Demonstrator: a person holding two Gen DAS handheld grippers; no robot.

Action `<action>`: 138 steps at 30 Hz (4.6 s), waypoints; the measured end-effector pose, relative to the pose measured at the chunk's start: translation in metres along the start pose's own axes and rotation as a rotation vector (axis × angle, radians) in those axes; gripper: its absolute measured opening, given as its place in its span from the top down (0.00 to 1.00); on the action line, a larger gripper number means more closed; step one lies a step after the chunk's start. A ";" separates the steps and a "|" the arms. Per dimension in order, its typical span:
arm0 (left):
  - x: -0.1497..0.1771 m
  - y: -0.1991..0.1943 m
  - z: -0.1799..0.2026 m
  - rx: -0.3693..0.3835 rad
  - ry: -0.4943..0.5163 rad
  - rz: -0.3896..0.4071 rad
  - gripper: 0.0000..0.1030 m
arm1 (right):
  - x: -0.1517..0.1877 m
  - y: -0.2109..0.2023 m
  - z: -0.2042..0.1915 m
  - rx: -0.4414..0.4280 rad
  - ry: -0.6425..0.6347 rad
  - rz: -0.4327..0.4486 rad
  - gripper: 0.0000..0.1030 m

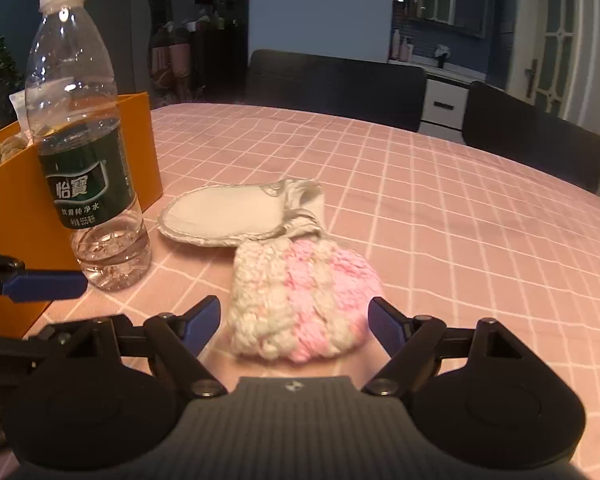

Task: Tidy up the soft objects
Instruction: 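Move both grippers back toward the crocheted item and white pad, then grasp the pink-white crocheted item with the right gripper, then grasp the white cloth pad by its edge with the left gripper, then lift the cloth pad and crocheted item up with both grippers, then carry the cloth pad and crocheted item over the orange box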

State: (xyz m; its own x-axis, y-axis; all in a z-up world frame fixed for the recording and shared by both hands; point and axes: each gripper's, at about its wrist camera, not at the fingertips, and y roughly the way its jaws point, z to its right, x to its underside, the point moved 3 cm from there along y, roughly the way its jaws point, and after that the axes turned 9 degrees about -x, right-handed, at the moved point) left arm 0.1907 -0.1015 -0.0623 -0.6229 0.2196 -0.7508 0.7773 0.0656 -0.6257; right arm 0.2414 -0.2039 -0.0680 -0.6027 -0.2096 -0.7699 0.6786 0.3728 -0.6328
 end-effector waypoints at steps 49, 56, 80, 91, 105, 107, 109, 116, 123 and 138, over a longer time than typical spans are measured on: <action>-0.044 0.094 0.076 -0.220 0.468 0.151 0.38 | 0.022 -0.011 0.048 0.074 -0.031 0.074 0.39; -0.047 0.105 0.077 -0.213 0.419 0.139 0.79 | 0.027 -0.008 0.047 0.101 -0.042 0.072 0.47; -0.048 0.011 0.057 -0.012 0.146 0.197 0.96 | 0.023 -0.046 0.040 0.135 0.060 0.134 0.88; -0.034 -0.058 0.041 0.105 0.044 0.272 0.96 | 0.025 -0.110 0.010 0.092 0.061 0.218 0.88; -0.015 -0.132 0.005 0.162 -0.051 0.368 0.96 | 0.031 -0.168 -0.035 0.037 0.009 0.298 0.87; -0.013 -0.143 -0.003 0.157 -0.066 0.390 0.96 | 0.031 -0.173 -0.043 0.016 0.001 0.307 0.87; -0.011 -0.154 -0.012 0.146 -0.081 0.413 0.96 | 0.030 -0.177 -0.052 -0.005 -0.009 0.317 0.87; -0.009 -0.189 -0.046 0.086 -0.087 0.492 0.96 | 0.017 -0.193 -0.094 -0.079 -0.072 0.356 0.87; -0.014 -0.205 -0.087 0.044 -0.075 0.512 0.96 | -0.009 -0.203 -0.135 -0.193 -0.143 0.379 0.87; -0.035 -0.160 -0.170 0.021 -0.097 0.388 0.96 | -0.067 -0.137 -0.203 -0.342 -0.265 0.226 0.87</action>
State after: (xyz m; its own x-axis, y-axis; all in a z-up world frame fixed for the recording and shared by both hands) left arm 0.1030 0.0462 0.0997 -0.2901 0.1311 -0.9480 0.9550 -0.0241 -0.2956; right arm 0.1034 -0.0572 0.0875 -0.2980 -0.2957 -0.9076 0.5770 0.7017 -0.4180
